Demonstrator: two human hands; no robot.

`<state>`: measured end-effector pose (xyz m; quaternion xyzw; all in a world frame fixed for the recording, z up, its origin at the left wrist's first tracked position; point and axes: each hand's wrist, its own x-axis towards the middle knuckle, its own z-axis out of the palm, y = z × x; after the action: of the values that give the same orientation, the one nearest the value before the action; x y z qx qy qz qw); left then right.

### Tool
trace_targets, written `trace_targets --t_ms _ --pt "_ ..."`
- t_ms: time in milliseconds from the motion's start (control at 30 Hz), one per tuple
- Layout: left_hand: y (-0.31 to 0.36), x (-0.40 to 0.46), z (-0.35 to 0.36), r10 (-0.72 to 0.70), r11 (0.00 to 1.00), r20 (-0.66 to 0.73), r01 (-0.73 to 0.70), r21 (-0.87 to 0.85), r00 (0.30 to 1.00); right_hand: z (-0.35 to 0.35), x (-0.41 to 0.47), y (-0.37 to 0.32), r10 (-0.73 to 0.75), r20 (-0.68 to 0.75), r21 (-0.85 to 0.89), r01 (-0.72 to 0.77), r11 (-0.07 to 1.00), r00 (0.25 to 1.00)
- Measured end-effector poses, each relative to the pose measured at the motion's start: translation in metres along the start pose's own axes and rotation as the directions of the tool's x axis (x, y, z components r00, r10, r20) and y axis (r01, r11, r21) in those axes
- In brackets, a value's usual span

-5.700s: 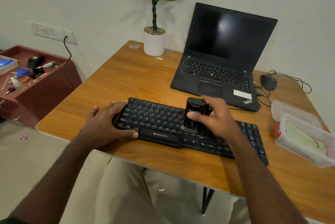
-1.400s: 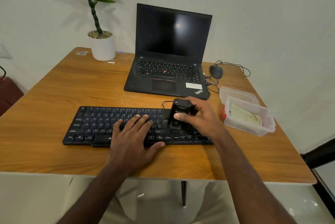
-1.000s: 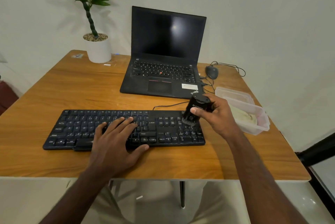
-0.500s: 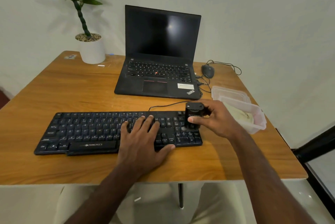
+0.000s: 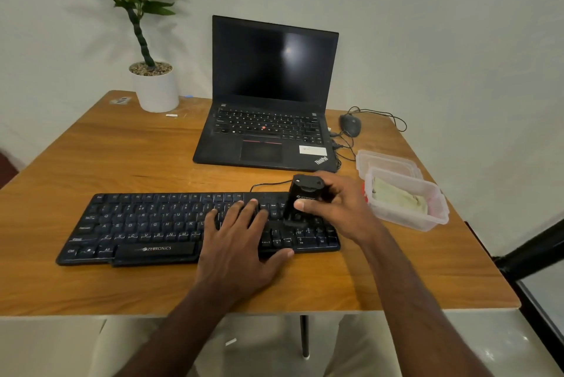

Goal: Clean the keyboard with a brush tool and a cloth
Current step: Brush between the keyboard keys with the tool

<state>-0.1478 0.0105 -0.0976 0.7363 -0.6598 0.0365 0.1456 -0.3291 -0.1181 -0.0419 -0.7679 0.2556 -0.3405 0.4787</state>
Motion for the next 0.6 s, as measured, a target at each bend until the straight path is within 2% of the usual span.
trace_targets --t_ms 200,300,400,600 --pt "-0.001 0.0 0.0 0.001 1.0 0.002 -0.001 -0.012 1.0 -0.002 0.005 0.0 0.018 0.045 -0.092 -0.013 0.996 0.999" --pt "-0.001 0.0 -0.001 0.003 1.0 -0.009 -0.004 -0.015 1.0 -0.028 -0.005 0.006 0.026 0.009 -0.039 -0.025 0.999 1.0" --pt "-0.001 0.0 0.0 0.008 1.0 -0.017 -0.008 -0.01 1.0 -0.052 -0.016 0.004 0.027 -0.037 -0.057 -0.029 0.998 0.999" --pt "-0.001 0.001 0.001 0.005 1.0 -0.001 -0.005 -0.004 1.0 -0.056 -0.021 0.002 -0.001 -0.058 -0.038 -0.001 0.999 0.998"
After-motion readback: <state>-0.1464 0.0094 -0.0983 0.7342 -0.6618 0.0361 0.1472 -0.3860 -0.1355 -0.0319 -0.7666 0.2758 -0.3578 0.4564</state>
